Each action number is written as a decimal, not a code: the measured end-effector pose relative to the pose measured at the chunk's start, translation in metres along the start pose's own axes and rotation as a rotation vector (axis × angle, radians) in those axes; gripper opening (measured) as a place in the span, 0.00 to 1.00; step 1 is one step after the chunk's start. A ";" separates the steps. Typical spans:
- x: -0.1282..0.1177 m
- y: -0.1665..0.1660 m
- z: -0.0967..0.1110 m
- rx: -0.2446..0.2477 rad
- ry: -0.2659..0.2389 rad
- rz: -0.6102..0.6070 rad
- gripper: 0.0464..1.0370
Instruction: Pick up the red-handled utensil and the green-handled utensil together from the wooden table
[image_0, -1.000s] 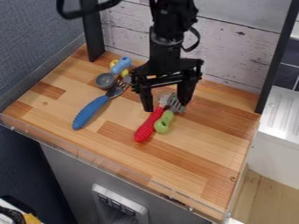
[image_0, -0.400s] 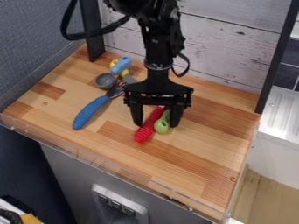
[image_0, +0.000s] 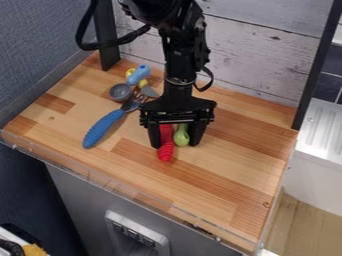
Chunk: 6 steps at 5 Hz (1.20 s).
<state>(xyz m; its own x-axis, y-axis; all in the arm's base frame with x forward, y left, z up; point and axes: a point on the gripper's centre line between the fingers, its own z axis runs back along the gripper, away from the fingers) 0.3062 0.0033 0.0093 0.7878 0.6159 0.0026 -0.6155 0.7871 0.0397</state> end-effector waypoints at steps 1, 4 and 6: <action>-0.002 -0.001 0.000 -0.003 0.009 0.085 0.74; -0.010 -0.004 -0.002 -0.035 0.044 -0.048 0.56; -0.027 0.000 0.008 -0.039 0.083 -0.321 0.56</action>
<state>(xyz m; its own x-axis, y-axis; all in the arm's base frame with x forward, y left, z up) 0.2853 -0.0133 0.0170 0.9382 0.3354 -0.0847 -0.3377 0.9412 -0.0132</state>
